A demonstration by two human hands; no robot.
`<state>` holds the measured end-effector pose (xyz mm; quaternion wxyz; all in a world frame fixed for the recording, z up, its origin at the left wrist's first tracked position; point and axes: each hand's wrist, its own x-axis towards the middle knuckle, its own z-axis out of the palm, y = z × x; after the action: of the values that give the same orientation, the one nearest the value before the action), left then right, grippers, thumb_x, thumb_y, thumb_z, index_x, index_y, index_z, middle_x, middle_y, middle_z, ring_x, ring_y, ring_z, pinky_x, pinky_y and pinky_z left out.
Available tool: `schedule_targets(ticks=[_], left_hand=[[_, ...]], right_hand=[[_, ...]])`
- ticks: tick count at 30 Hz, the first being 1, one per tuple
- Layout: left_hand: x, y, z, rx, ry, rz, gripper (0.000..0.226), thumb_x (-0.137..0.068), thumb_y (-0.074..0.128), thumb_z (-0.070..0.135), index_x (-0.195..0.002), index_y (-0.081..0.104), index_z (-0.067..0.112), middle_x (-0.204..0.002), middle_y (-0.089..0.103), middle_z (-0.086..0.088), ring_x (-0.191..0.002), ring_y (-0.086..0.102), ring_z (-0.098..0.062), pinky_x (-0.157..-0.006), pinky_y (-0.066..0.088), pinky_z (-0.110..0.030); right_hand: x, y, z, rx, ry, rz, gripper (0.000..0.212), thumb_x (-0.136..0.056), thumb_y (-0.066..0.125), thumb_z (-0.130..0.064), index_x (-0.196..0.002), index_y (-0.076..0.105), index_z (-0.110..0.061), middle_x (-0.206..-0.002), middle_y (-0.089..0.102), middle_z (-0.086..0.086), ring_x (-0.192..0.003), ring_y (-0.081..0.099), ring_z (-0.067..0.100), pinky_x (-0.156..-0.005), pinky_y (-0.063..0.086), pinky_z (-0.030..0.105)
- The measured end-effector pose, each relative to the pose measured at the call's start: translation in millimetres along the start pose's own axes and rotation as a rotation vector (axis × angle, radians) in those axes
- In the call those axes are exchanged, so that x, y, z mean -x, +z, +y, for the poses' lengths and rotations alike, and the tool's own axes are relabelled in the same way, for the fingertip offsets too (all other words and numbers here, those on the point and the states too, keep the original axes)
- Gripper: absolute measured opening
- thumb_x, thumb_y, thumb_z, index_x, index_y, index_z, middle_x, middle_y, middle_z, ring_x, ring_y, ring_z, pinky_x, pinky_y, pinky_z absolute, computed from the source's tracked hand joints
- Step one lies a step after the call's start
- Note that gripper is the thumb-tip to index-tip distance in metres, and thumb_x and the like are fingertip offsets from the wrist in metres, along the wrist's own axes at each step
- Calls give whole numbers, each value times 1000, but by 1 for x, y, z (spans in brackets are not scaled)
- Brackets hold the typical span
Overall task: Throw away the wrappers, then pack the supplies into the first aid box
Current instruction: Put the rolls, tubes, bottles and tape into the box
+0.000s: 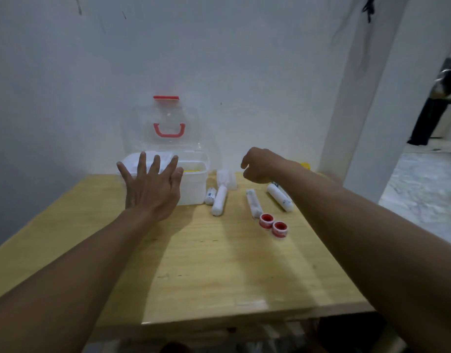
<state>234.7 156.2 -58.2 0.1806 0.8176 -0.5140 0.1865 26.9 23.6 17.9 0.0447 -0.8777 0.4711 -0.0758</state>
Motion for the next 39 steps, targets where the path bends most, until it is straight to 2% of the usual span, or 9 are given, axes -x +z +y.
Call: schedule_targets(ticks=[11, 16, 18, 21, 24, 28, 32, 35, 39], left_hand=[[-1, 6, 4, 5, 21, 69, 62, -97, 1, 58, -153, 22, 40, -160, 28, -5, -151, 6, -28, -112, -12, -67], [-1, 6, 3, 13, 8, 90, 62, -97, 1, 58, -152, 25, 41, -159, 30, -4, -150, 12, -27, -113, -9, -66], [0, 8, 4, 12, 4, 94, 62, -97, 1, 58, -151, 26, 41, -159, 31, -4, -150, 13, -27, -113, -9, -66], [1, 9, 7, 26, 3, 108, 62, -97, 2, 57, -150, 29, 42, -158, 33, -3, -150, 14, -27, -113, -9, -65], [-1, 7, 6, 25, 13, 109, 61, -97, 3, 56, -150, 29, 42, -158, 33, -2, -150, 13, -26, -113, -9, -65], [-4, 7, 2, 25, 8, 120, 62, -97, 3, 56, -150, 29, 41, -158, 33, -3, -150, 15, -27, -113, -9, -65], [-5, 6, 0, 76, -22, 165, 59, -98, 9, 52, -150, 33, 38, -156, 36, -4, -149, 17, -27, -115, -5, -63], [-7, 2, -1, 117, -62, 202, 57, -99, 13, 48, -149, 37, 35, -154, 39, -5, -149, 18, -27, -116, -3, -62], [-11, -2, -8, 102, -96, 139, 56, -100, 11, 46, -150, 35, 35, -157, 34, -6, -151, 9, -26, -116, -9, -61]], right_hand=[[-41, 44, -4, -23, 3, -150, 43, -96, 42, -20, -136, 57, -14, -134, 59, 8, -115, 58, 27, -100, 48, 39], [-64, 52, -3, -63, 14, -112, 39, -95, 47, -32, -124, 63, -11, -123, 64, 8, -104, 61, 25, -87, 50, 35], [-71, 56, -4, -84, 21, -83, 45, -94, 51, -45, -118, 62, -9, -116, 65, 9, -97, 59, 25, -77, 45, 33], [-78, 61, -7, -92, 66, -80, 52, -83, 64, -57, -108, 57, -12, -101, 60, 7, -94, 59, 26, -74, 44, 33], [-85, 60, -10, -160, 111, -78, 46, -75, 75, -48, -94, 53, -14, -95, 61, 6, -84, 61, 25, -73, 53, 34], [-88, 51, -11, -221, 117, -67, 37, -71, 75, -40, -76, 48, -15, -92, 61, 6, -83, 62, 25, -74, 58, 37], [-80, 24, -2, -204, 92, -27, 34, -70, 77, -36, -72, 51, -14, -81, 58, 4, -80, 60, 25, -62, 53, 34], [-73, -6, 3, -163, 65, 19, 35, -70, 78, -36, -68, 53, -11, -71, 56, 3, -64, 55, 20, -59, 49, 32], [-64, -40, -7, -96, -33, 93, 38, -66, 77, -38, -60, 54, -9, -63, 52, 3, -57, 49, 20, -51, 35, 27]])
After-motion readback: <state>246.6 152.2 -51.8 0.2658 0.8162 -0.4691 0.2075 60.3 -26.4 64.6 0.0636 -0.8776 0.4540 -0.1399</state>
